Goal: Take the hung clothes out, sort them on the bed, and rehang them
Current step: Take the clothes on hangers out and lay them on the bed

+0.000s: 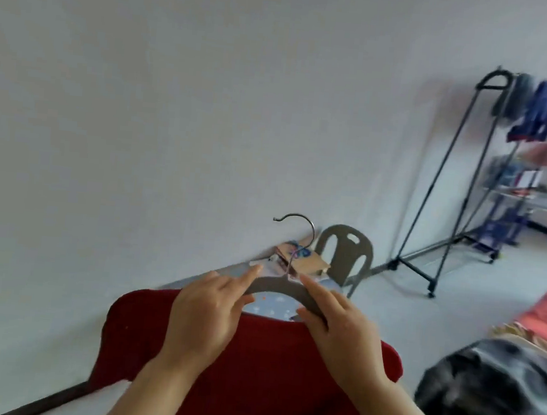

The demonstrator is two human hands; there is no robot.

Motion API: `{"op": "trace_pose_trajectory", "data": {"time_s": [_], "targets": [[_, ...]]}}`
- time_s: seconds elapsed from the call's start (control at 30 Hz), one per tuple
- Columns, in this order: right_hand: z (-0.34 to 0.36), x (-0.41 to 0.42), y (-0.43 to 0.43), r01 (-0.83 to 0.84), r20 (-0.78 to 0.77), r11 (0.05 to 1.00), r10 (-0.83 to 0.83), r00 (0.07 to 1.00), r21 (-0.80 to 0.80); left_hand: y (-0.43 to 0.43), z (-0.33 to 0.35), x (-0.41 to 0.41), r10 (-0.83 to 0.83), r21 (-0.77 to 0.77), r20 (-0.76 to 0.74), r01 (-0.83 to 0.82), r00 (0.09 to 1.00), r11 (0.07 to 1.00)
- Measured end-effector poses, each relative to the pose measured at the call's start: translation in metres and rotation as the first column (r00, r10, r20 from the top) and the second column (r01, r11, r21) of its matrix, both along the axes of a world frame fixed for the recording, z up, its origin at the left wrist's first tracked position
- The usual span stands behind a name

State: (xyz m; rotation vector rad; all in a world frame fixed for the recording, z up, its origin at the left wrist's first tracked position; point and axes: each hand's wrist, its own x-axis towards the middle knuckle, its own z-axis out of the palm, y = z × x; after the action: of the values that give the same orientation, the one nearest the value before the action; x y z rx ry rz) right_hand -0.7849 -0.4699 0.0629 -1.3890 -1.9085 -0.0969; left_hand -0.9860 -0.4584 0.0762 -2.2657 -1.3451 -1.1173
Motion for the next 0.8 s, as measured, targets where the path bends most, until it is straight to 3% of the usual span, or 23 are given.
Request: {"op": "trace_pose_trajectory", "data": {"time_s": [0.13,0.33,0.57,0.8], "targets": [[-0.009,0.156,-0.026,0.235,-0.021,0.972,-0.235,0.972,0.022,0.027,-0.007,0.165,-0.253,-0.006,0.006,0.253,0.967,0.967],[-0.027,0.348,-0.098,0.546,-0.063,0.837,-0.544,0.837,0.038,0.022,-0.028,0.392,-0.584,-0.089,0.063,0.588,0.809,0.804],[-0.037,0.495,-0.188,0.824,0.013,0.559,-0.828,0.561,0.094,-0.024,-0.045,0.597,-0.794,-0.109,0.086,0.797,0.602,0.594],[-0.048,0.613,-0.258,0.937,0.131,0.335,-0.938,0.322,0.095,-0.070,-0.070,0.763,-0.906,-0.230,0.161,0.908,0.391,0.350]]}}
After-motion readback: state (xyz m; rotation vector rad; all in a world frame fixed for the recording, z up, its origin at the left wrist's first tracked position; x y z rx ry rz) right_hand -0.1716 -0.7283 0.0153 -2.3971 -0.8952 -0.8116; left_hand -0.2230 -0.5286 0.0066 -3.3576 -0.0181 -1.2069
